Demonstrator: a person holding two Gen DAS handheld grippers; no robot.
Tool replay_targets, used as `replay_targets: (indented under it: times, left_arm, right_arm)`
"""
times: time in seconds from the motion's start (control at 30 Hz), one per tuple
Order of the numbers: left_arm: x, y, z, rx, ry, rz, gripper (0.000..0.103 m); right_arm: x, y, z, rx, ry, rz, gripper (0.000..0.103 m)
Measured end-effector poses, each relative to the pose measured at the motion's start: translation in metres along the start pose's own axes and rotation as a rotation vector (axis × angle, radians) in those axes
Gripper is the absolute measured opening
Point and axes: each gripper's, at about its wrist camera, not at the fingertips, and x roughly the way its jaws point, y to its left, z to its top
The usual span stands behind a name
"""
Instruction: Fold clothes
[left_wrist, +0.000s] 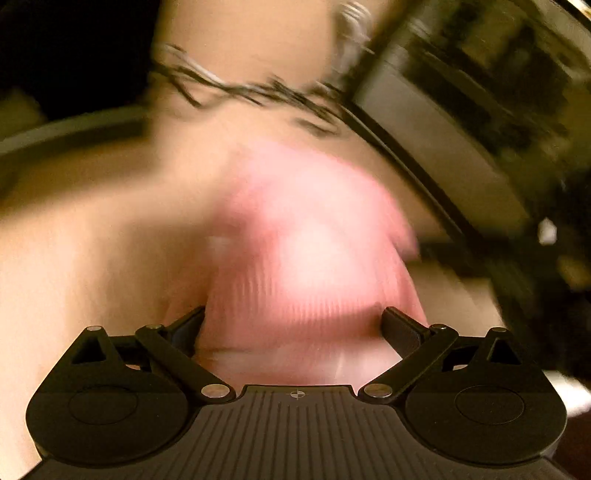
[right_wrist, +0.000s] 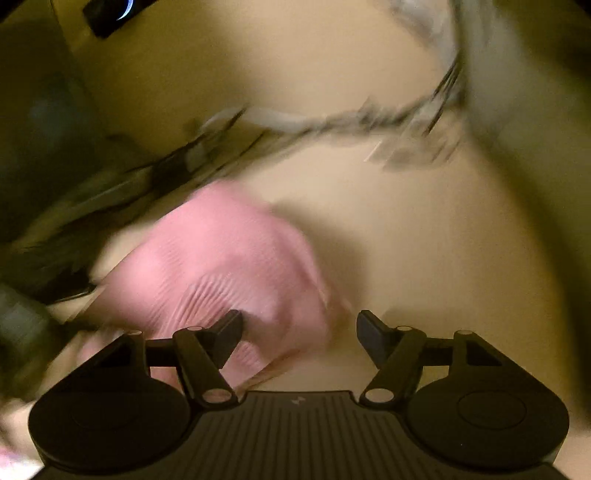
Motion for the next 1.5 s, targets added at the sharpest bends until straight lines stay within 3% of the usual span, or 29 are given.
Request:
replay_targets:
  times: [0.03, 0.13, 0.23, 0.37, 0.43, 0.5, 0.53, 0.57, 0.63, 0.73, 0.8, 0.9, 0.93, 0.97, 1.07, 1.2, 1.33, 1.4, 1.43, 1.47, 1.5]
  left_arm:
    - [-0.003, -0.013, -0.008, 0.031, 0.016, -0.054, 0.100]
    - [-0.019, -0.043, -0.025, 0.100, 0.015, -0.173, 0.100]
    - [-0.041, -0.047, -0.026, 0.075, -0.069, -0.184, 0.100]
    - [-0.052, -0.013, -0.004, -0.138, -0.231, -0.060, 0.101]
    - [-0.043, 0.009, 0.004, -0.284, -0.252, 0.016, 0.101]
    - [-0.025, 0.023, 0.015, -0.352, -0.236, 0.083, 0.098]
    - [-0.017, 0.024, 0.020, -0.345, -0.235, 0.097, 0.091]
    - [-0.013, 0.021, 0.026, -0.319, -0.245, 0.087, 0.066]
    - [-0.016, 0.008, 0.036, -0.235, -0.304, 0.003, 0.065]
    - [-0.022, -0.014, 0.041, -0.037, -0.402, -0.078, 0.074]
    - [-0.010, -0.016, 0.042, 0.020, -0.375, -0.008, 0.075]
    - [0.010, -0.006, 0.038, 0.016, -0.292, 0.177, 0.076]
    - [0.013, -0.003, 0.035, 0.005, -0.274, 0.236, 0.079]
    - [0.012, -0.001, 0.030, -0.024, -0.270, 0.270, 0.089]
    - [-0.006, 0.012, 0.011, -0.161, -0.278, 0.216, 0.094]
    - [-0.017, 0.023, -0.012, -0.279, -0.225, 0.070, 0.098]
    - [0.004, 0.014, -0.023, -0.244, -0.150, 0.140, 0.092]
    - [0.004, 0.008, -0.028, -0.226, -0.138, 0.159, 0.073]
    - [0.003, 0.005, -0.031, -0.219, -0.130, 0.168, 0.070]
    - [0.002, 0.003, -0.033, -0.219, -0.128, 0.180, 0.068]
    - [0.000, 0.000, -0.035, -0.220, -0.125, 0.191, 0.065]
  right_arm:
    - [-0.002, -0.003, 0.007, 0.010, -0.027, -0.019, 0.069]
    - [-0.013, -0.015, 0.021, 0.066, -0.067, 0.029, 0.072]
    - [-0.020, -0.018, 0.020, 0.067, -0.070, 0.064, 0.078]
    - [-0.019, -0.013, 0.009, 0.034, -0.040, 0.066, 0.078]
    - [-0.017, -0.013, 0.001, 0.046, -0.020, 0.075, 0.078]
    - [-0.018, -0.012, -0.009, 0.046, -0.004, 0.077, 0.078]
    - [-0.018, -0.010, -0.013, 0.042, 0.002, 0.076, 0.078]
    - [-0.018, -0.009, -0.016, 0.037, 0.005, 0.073, 0.078]
    - [-0.021, -0.008, -0.018, 0.024, 0.001, 0.062, 0.078]
    - [-0.026, -0.007, -0.019, 0.002, -0.013, 0.043, 0.081]
    - [-0.026, -0.007, -0.019, -0.002, -0.014, 0.034, 0.081]
    - [-0.026, -0.007, -0.021, -0.001, -0.011, 0.030, 0.081]
    - [-0.026, -0.006, -0.021, -0.007, -0.014, 0.029, 0.081]
    - [-0.027, -0.006, -0.021, -0.013, -0.017, 0.028, 0.081]
    - [-0.029, -0.006, -0.021, -0.015, -0.029, 0.032, 0.082]
    - [-0.026, -0.013, -0.016, 0.077, -0.045, 0.090, 0.083]
    - [-0.005, -0.017, -0.007, 0.153, -0.029, 0.144, 0.084]
    - [0.013, -0.017, -0.004, 0.175, 0.021, 0.185, 0.085]
    - [0.023, -0.017, -0.002, 0.187, 0.052, 0.210, 0.085]
    - [0.032, -0.015, -0.002, 0.197, 0.080, 0.238, 0.082]
    - [0.038, -0.010, -0.002, 0.200, 0.100, 0.270, 0.072]
